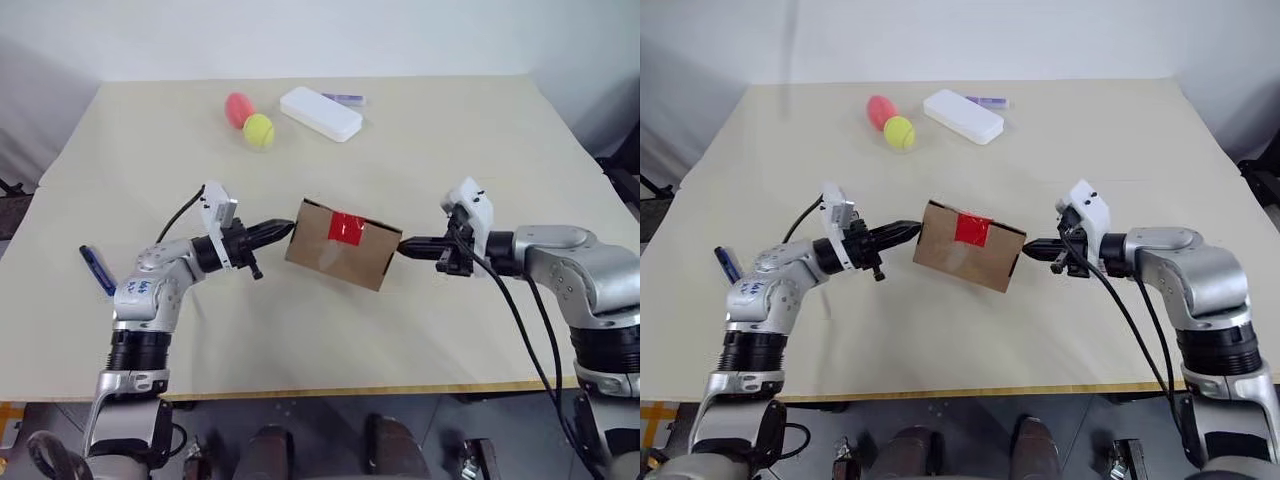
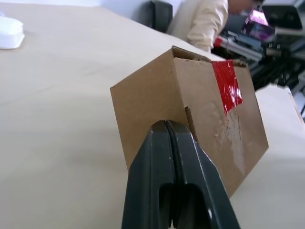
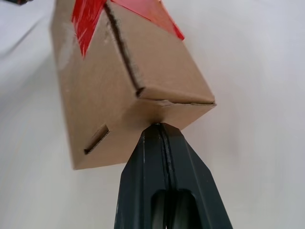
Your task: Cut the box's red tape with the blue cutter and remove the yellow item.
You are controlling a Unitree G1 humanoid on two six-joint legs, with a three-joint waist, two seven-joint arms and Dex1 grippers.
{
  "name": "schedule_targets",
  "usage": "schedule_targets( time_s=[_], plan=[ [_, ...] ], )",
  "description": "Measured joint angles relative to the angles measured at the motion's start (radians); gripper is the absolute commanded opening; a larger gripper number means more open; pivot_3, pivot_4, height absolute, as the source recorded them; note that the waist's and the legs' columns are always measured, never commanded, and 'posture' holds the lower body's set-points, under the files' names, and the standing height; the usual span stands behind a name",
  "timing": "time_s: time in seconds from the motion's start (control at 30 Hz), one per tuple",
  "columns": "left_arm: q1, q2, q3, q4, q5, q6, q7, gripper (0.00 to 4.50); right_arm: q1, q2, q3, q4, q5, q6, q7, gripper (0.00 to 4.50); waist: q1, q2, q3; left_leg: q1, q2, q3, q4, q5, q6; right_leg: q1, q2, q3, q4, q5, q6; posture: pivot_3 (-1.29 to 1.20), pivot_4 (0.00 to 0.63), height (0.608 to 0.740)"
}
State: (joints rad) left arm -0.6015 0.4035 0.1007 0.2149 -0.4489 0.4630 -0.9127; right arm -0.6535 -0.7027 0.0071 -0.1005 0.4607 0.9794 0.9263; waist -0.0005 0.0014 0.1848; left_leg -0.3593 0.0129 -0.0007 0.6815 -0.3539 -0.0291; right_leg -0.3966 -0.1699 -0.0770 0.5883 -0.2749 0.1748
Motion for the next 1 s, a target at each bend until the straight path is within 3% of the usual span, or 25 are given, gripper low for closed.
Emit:
schedule_targets(
  time_s=[0.37,0.73,1.0],
  plan=[
    [-0.005,-0.03,-0.024,0.123,0.087,-0.11,0.005,0.01,0.009,0.054,0.076,0.093,-0.08,-0.081,-0.023,0.0,0.0,0.0,0.0,-0.001,0.0,0.0,0.0,0.0,0.0,0.0,0.0,-0.001,0.0,0.0,0.0,0.0,0.15,0.74],
    [-0.018,-0.043,-0.064,0.13,0.135,-0.126,-0.009,0.01,0.143,-0.006,0.045,-0.154,-0.006,0.076,-0.022,0.0,0.005,0.0,0.0,0.0,0.0,0.0,0.001,0.0,0.0,0.0,0.0,-0.001,0.0,0.0,0.0,0.0,0.15,0.74],
    [-0.083,-0.117,-0.085,0.232,0.177,-0.201,-0.019,0.01,0.243,-0.029,-0.056,-0.254,0.049,0.159,-0.069,0.0,0.032,-0.001,0.0,-0.001,0.0,0.0,0.002,0.0,0.0,0.001,0.0,-0.001,-0.001,0.0,0.001,0.0,0.15,0.74]
  ],
)
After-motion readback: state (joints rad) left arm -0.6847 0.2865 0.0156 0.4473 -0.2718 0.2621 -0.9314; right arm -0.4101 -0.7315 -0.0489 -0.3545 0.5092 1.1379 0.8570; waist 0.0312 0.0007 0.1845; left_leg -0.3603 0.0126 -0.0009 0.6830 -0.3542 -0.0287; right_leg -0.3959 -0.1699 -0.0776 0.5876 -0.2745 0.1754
